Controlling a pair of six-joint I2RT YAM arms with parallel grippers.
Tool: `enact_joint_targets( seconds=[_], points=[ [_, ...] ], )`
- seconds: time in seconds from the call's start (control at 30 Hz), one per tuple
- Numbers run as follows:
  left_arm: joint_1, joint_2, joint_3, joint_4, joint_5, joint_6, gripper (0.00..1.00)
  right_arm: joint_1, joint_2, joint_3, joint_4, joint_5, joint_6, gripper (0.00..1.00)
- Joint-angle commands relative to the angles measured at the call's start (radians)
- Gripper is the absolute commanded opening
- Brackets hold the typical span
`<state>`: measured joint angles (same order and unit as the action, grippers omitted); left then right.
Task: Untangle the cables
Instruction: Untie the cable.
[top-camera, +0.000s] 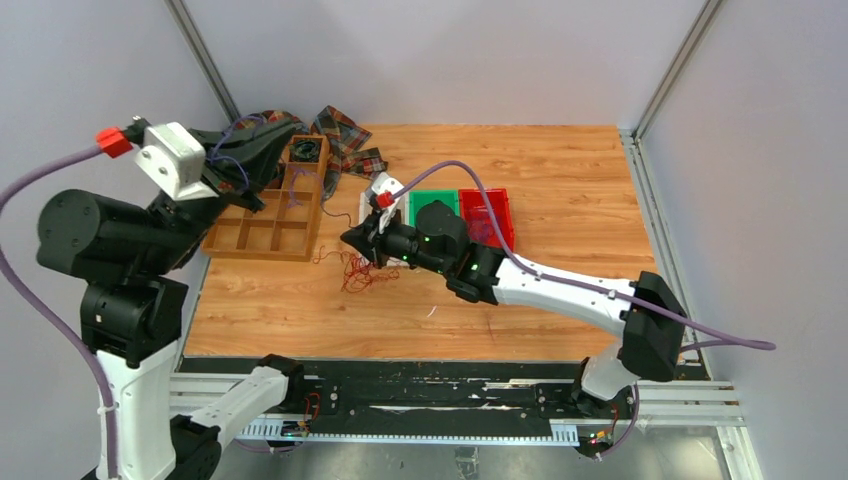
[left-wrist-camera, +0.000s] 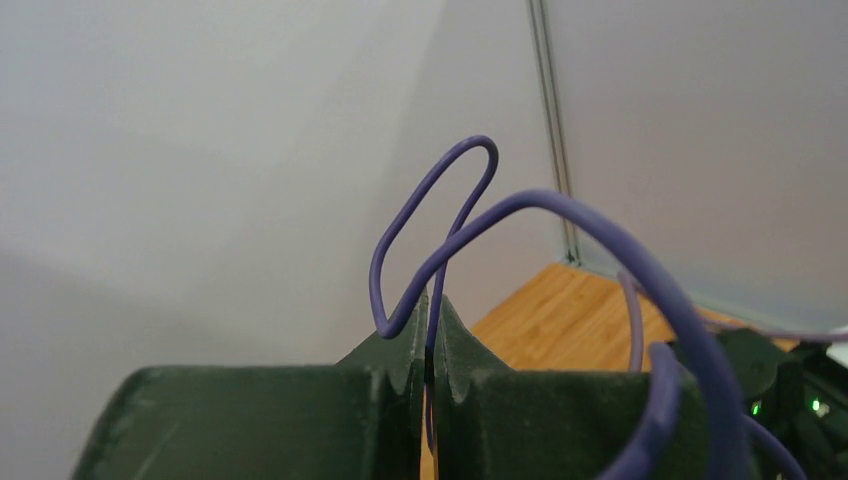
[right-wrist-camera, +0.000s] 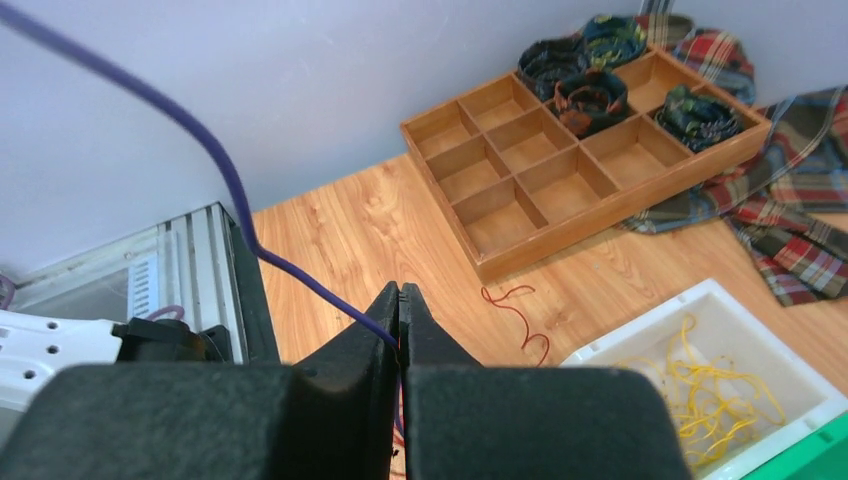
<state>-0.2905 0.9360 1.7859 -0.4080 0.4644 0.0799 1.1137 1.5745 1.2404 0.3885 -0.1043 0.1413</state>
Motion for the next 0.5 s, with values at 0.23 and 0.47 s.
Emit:
enact_joint_targets(
  seconds=[0.23, 0.47],
  points=[
    [-0.004, -0.16, -0.406, -0.173, 0.166, 0.14, 0.01, -0.006, -0.136, -0.024, -0.056, 0.068, -0.063, 0.01],
    [-0.004, -0.123, -0.428, -0.426, 0.316, 0.435, 0.08, -0.006, -0.149, 0.01, -0.18, 0.03, -0.068, 0.01]
  ],
)
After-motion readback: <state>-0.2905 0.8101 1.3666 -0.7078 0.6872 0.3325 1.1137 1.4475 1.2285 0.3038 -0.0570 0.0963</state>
